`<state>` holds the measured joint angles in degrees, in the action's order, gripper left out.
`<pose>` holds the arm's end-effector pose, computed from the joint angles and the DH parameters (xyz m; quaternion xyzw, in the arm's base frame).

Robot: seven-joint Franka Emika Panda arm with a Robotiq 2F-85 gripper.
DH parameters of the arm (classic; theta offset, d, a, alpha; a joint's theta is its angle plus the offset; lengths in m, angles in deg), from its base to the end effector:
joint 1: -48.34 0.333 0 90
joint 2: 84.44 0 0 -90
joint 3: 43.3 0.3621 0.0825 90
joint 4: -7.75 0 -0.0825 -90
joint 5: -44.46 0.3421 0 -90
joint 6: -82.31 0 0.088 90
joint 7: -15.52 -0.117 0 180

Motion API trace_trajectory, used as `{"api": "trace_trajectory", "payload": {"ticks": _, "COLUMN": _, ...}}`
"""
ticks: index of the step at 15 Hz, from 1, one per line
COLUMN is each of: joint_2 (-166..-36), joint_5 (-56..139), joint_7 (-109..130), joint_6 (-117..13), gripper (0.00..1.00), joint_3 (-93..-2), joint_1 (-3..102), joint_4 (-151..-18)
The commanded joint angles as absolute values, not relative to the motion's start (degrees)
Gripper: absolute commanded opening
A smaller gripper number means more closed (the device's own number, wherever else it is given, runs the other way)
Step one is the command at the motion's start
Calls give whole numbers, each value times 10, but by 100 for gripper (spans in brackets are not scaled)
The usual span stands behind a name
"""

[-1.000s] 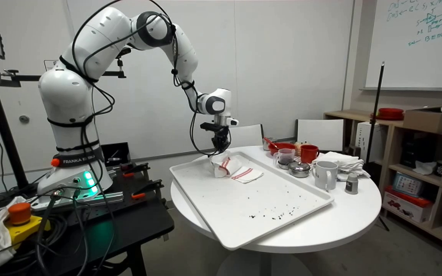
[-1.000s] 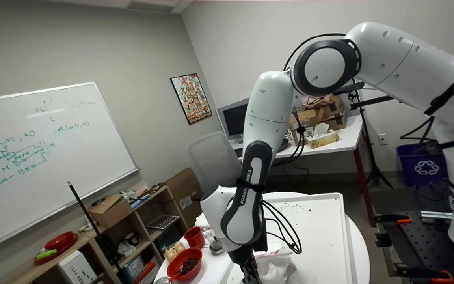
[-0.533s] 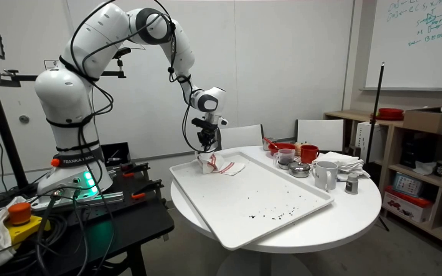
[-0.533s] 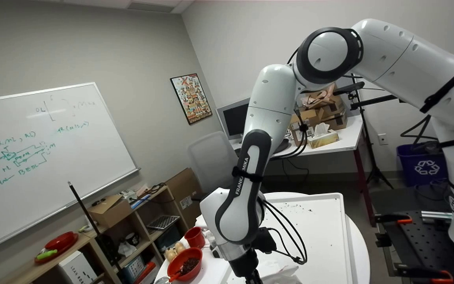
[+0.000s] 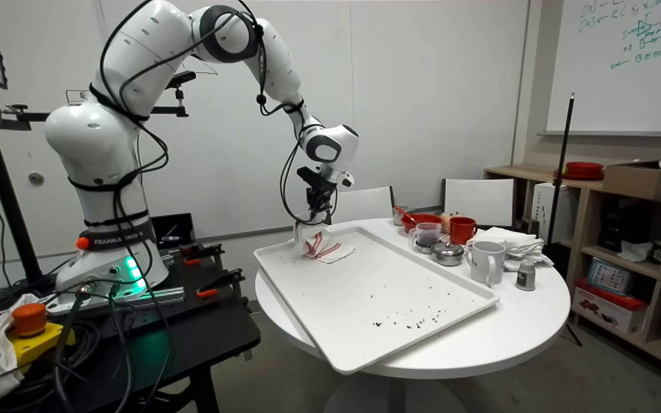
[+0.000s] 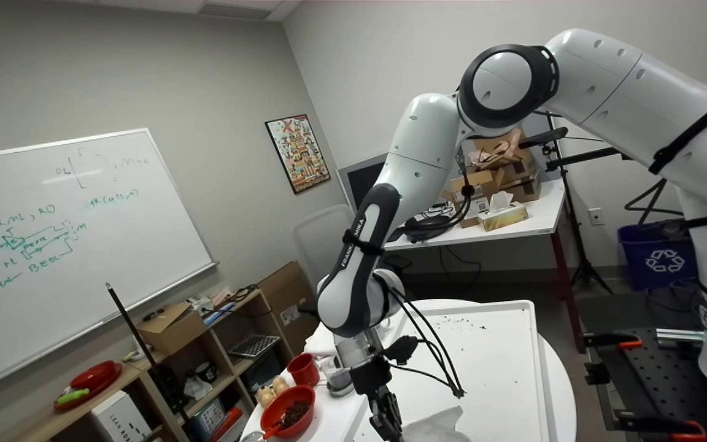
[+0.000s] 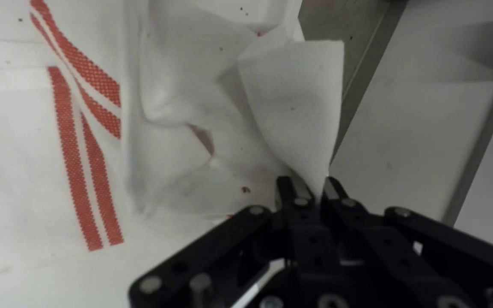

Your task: Use the towel to wipe the tray

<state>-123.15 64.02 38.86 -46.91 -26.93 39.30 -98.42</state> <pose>0.6089 0.0747 0.2127 -0.9626 -0.1181 0.0986 0.2229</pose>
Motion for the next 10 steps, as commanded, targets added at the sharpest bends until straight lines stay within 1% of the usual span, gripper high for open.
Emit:
{"api": "trace_trajectory", "payload": {"ticks": 1, "joint_2": -1277, "joint_5": 652, "joint_7": 320, "joint_6": -464, "gripper": 7, "joint_3": -311, "joint_1": 414, "joint_4": -907}}
{"api": "trace_trajectory", "payload": {"ticks": 5, "joint_2": -1308, "joint_5": 620, "joint_7": 265, "joint_6": -464, "gripper": 6, "joint_3": -344, "joint_1": 442, "joint_4": -868}}
{"api": "trace_trajectory", "payload": {"ticks": 10, "joint_2": -1318, "joint_5": 529, "joint_7": 199, "joint_6": -442, "gripper": 7, "joint_3": -399, "joint_1": 495, "joint_4": -878}}
